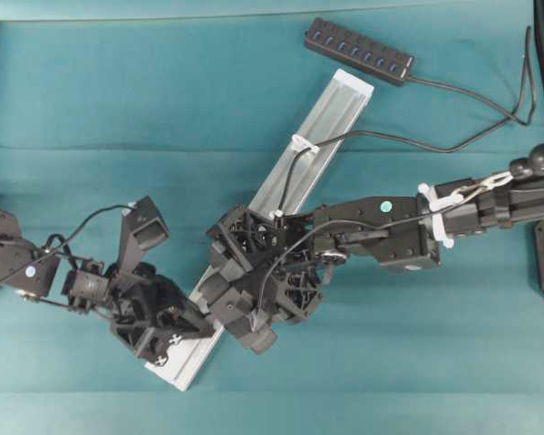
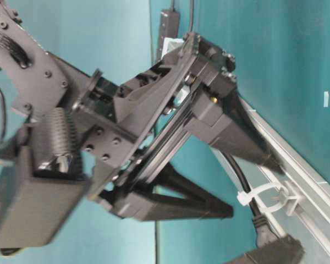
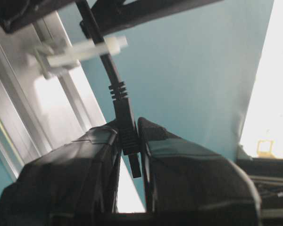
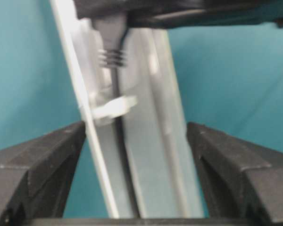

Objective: Pass the USB cable through three rings with both arms.
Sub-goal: 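Reach the left gripper under the ring and grasp the plug, then open the right gripper and pull the cable through with the left gripper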

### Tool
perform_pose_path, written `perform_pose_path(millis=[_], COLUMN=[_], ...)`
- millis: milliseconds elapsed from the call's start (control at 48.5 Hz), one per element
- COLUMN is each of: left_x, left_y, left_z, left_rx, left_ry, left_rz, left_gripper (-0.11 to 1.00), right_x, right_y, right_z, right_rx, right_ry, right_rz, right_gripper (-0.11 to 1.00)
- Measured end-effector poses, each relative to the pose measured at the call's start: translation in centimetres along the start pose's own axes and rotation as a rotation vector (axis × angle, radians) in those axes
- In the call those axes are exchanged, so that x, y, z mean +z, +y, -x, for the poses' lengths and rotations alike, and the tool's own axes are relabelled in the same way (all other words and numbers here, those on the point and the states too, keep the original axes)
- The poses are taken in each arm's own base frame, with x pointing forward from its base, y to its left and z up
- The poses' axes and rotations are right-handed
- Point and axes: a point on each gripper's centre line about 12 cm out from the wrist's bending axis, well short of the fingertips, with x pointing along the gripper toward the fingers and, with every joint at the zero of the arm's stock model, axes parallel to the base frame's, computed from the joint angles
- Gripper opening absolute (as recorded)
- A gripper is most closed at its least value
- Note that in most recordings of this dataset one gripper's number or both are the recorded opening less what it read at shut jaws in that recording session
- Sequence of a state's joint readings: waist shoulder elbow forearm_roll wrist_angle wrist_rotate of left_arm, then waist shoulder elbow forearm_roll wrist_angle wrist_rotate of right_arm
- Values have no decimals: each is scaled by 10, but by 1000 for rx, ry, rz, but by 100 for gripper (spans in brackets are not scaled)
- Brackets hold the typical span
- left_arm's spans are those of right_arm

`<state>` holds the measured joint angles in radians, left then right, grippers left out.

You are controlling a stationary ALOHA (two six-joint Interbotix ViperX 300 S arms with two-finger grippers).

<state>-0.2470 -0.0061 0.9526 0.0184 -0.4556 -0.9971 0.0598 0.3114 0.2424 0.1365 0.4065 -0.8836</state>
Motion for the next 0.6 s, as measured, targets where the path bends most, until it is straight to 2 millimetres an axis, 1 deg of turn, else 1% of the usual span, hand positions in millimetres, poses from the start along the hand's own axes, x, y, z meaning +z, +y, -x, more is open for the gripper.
perform_pose_path(millis=[144,268,597], left_x=[-4,-8,-9], left_y=[-1,-1,-3], left_z=[4,13,32], left_rx=[-5,-11,-37], left_ry=[7,15,7], left_rz=[13,17,17], left_gripper=[12,10,10], right_x=[4,8,16], right_y=[-3,-3,3], right_z=[7,12,11], right_rx=[-15,-21,-18], right_ry=[-15,-27,-41], right_rz=[1,5,21], right_gripper=[88,88,88])
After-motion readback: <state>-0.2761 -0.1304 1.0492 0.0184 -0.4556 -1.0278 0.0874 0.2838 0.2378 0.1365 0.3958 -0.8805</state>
